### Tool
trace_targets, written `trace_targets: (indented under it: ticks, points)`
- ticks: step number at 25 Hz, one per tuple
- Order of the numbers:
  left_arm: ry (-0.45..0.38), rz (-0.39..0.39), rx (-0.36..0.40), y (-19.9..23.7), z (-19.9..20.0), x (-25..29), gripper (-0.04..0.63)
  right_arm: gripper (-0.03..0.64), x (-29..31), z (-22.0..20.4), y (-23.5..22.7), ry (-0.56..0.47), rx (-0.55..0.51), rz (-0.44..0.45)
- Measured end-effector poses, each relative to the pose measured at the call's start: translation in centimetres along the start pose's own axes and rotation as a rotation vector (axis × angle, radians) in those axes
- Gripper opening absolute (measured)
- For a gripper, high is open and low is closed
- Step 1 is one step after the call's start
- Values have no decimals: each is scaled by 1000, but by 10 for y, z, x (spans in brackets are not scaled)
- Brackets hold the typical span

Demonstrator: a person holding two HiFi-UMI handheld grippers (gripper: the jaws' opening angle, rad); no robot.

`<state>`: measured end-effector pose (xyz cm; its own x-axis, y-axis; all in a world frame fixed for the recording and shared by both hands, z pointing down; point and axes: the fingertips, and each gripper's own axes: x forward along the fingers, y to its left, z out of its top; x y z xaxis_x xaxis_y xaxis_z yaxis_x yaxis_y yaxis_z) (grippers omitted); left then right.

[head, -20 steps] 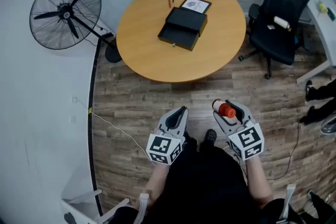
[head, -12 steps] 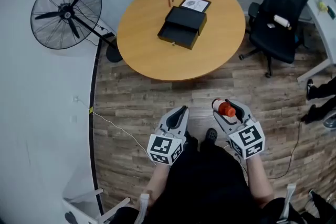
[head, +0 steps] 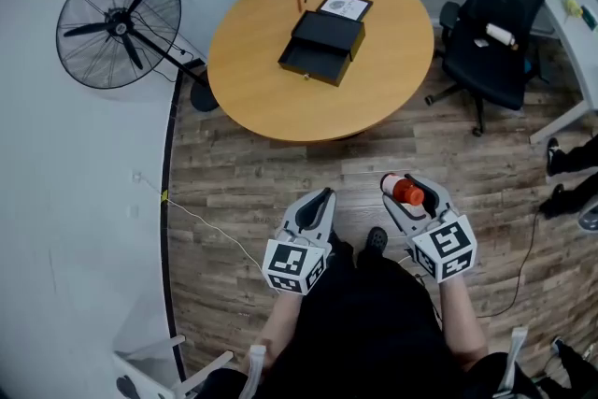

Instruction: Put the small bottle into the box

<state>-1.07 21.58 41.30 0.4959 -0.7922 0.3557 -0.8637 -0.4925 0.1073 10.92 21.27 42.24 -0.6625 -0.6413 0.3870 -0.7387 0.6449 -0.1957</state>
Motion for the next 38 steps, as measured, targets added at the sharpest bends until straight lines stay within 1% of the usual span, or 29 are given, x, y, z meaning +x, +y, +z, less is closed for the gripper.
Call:
trace_targets:
  ticks: [6,15,22,31,38]
  points:
    - [13,5,-11,-3,-6,-4,18,229,-3,-4,-3,12,40,5]
    - [19,-17,-18,-1,-10,3,18,229,-3,-4,-6,21,30,-20]
    - [15,-28,-28,12,-8,19,18,229,8,1,-15,30,34,-34]
    - [18,-13,-42,50,7,48,18,229,49,27,-35,36,21,-22]
    - [8,-14,-47,87,28,87,18,229,90,55,-66,35,33,-32]
